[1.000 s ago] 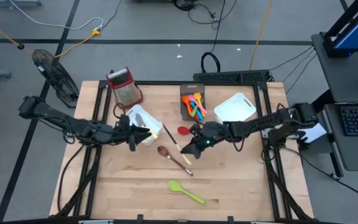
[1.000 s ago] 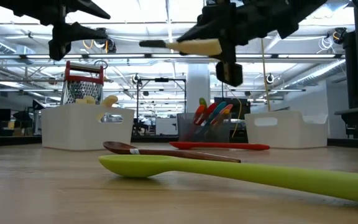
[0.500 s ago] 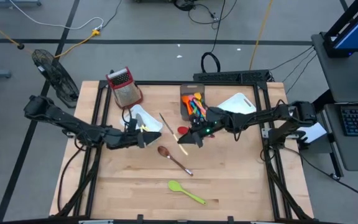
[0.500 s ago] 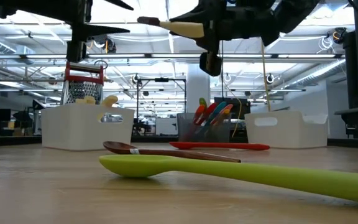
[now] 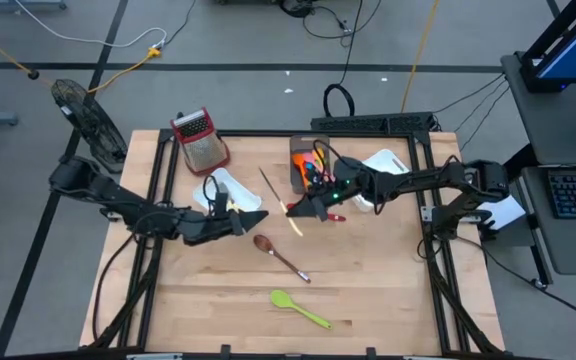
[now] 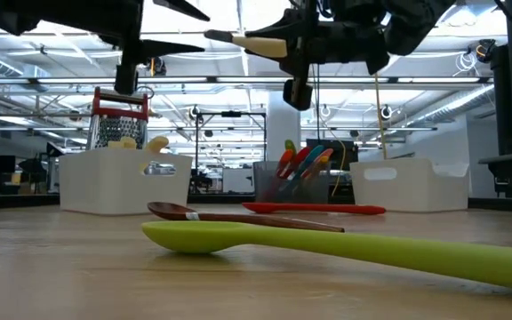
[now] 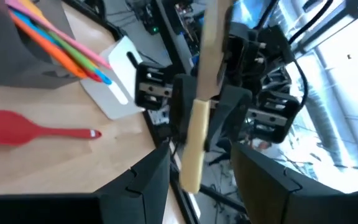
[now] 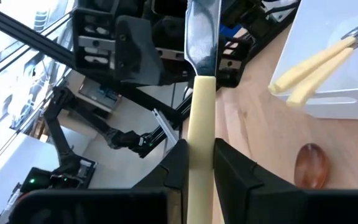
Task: Pick & Place Kitchen Items
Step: Put the yellow table knife into the left white bin
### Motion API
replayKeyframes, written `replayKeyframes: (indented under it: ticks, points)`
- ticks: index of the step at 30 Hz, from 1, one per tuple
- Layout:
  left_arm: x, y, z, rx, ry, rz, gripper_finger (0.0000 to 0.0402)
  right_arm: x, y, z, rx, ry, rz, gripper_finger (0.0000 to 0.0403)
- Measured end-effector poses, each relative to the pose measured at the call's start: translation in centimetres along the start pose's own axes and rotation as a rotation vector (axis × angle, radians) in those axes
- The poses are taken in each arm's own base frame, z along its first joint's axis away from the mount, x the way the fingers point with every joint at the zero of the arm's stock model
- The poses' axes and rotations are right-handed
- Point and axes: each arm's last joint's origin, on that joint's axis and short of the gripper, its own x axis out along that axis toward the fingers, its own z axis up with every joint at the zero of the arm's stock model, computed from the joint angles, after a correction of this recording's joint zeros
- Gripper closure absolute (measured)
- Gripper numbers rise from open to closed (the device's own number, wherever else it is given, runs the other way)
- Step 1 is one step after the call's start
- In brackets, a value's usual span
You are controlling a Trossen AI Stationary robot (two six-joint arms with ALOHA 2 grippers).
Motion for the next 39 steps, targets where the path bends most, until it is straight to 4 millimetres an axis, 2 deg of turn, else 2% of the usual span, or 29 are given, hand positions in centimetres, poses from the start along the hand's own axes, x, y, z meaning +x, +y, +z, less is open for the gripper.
replayKeyframes:
  ticks: [9,13,30,34,39]
  points:
    - [2.9,-1.9,0.3,0.033,-0.069,-0.001,0.0227,-0.4,-0.4,0.5,0.001,-0.018,-0.014,0.0363]
    - [4.0,-2.1,0.4,0.060,-0.077,0.005,0.0227,-0.4,-0.5,0.5,-0.003,-0.021,-0.016,0.0363]
    - [4.8,-1.0,-0.1,-0.081,-0.068,0.064,0.0227,-0.4,-0.5,0.6,-0.005,-0.025,-0.018,0.0363]
    - [5.3,-0.5,-0.4,-0.089,-0.070,0.090,0.0227,-0.4,-0.5,0.7,-0.008,-0.034,-0.017,0.0363]
    - [6.3,-0.9,-0.1,-0.090,-0.089,0.082,0.0227,-0.5,-0.5,0.7,-0.008,-0.052,-0.032,0.0363]
